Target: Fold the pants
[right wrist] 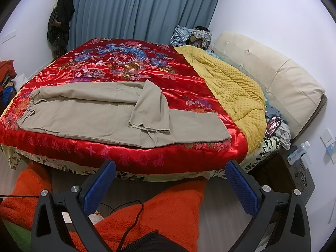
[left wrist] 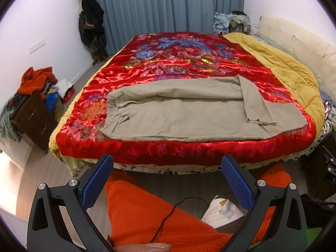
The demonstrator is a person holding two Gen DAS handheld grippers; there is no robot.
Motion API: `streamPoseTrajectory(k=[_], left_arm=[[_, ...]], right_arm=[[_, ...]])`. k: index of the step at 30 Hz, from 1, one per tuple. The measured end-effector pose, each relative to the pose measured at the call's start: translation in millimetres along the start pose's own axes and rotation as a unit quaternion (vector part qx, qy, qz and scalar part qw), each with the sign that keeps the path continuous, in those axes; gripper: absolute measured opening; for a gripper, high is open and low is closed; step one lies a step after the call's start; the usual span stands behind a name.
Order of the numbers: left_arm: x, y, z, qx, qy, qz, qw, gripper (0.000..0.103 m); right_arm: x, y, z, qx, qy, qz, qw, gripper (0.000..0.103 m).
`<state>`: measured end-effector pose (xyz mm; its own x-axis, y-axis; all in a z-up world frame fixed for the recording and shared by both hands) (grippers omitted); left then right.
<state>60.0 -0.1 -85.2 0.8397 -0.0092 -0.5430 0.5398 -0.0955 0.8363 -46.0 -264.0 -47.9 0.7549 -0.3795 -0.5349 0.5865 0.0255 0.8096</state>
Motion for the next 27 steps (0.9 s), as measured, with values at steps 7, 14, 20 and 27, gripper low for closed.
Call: streamPoseTrajectory(k=[7, 14, 20, 27], left_arm=[[-0.1, 0.3, -0.3, 0.000, 0.000, 0.000, 1.0000, 0.102], [0.0, 1.0, -0.4, 0.000, 0.000, 0.000, 1.0000, 0.102], [0.0, 1.4, -0.5, 0.000, 0.000, -0.001, 1.0000, 0.102], [0.1, 1.8, -0.6, 0.000, 0.000, -0.001, 1.0000, 0.102]], right_arm=[[0.4, -1.5, -0.8, 0.001, 0.000, -0.001, 1.000, 0.103], [0.9, -2.0, -0.9, 0.001, 0.001, -0.002, 1.000, 0.103], [1.5, -2.0, -0.5, 0.001, 0.001, -0.002, 1.000, 0.103], [1.8, -2.5, -0.9, 0.001, 0.001, -0.002, 1.000, 0.103]])
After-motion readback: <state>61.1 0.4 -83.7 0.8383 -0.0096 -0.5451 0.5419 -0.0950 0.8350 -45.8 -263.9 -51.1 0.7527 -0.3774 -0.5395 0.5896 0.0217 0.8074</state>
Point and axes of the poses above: each gripper's, at about its wrist camera, not at the fingertips, and x roughly the way its jaws point, z to its right, y to its top, the point moved 9 cm from there along x, roughly the way its jaws point, and after that the axes turned 14 degrees about z, right-handed, at the moved point
